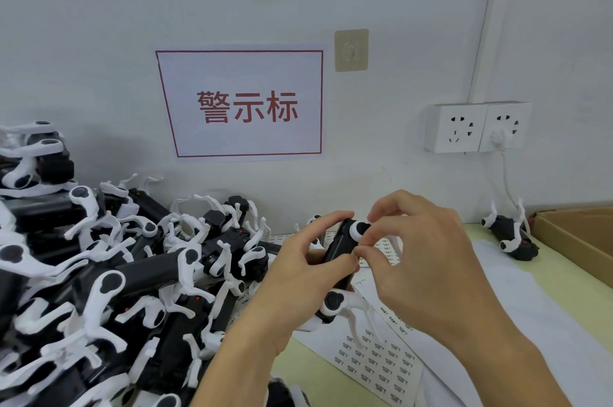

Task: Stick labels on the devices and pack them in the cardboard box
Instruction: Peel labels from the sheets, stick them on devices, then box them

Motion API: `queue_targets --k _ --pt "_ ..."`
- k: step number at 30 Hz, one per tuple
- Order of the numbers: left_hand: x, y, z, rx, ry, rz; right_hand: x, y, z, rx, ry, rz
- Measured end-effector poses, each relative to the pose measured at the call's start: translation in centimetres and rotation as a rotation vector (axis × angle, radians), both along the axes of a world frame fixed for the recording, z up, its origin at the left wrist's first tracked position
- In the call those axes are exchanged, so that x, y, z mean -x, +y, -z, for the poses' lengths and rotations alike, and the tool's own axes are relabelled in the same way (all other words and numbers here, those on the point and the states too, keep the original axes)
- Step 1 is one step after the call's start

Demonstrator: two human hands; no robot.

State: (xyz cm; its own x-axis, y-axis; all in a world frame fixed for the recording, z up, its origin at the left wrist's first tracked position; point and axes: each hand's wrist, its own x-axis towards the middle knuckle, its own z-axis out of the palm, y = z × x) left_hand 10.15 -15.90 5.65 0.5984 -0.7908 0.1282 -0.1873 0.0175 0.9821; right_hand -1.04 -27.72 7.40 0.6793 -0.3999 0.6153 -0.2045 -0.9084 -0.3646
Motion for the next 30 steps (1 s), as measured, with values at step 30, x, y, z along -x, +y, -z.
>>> queue_targets --k 30 --pt "-0.17 0.14 -0.47 0.027 0.009 -0.025 -0.77 0.34 0.63 -0.066 -0.168 -0.014"
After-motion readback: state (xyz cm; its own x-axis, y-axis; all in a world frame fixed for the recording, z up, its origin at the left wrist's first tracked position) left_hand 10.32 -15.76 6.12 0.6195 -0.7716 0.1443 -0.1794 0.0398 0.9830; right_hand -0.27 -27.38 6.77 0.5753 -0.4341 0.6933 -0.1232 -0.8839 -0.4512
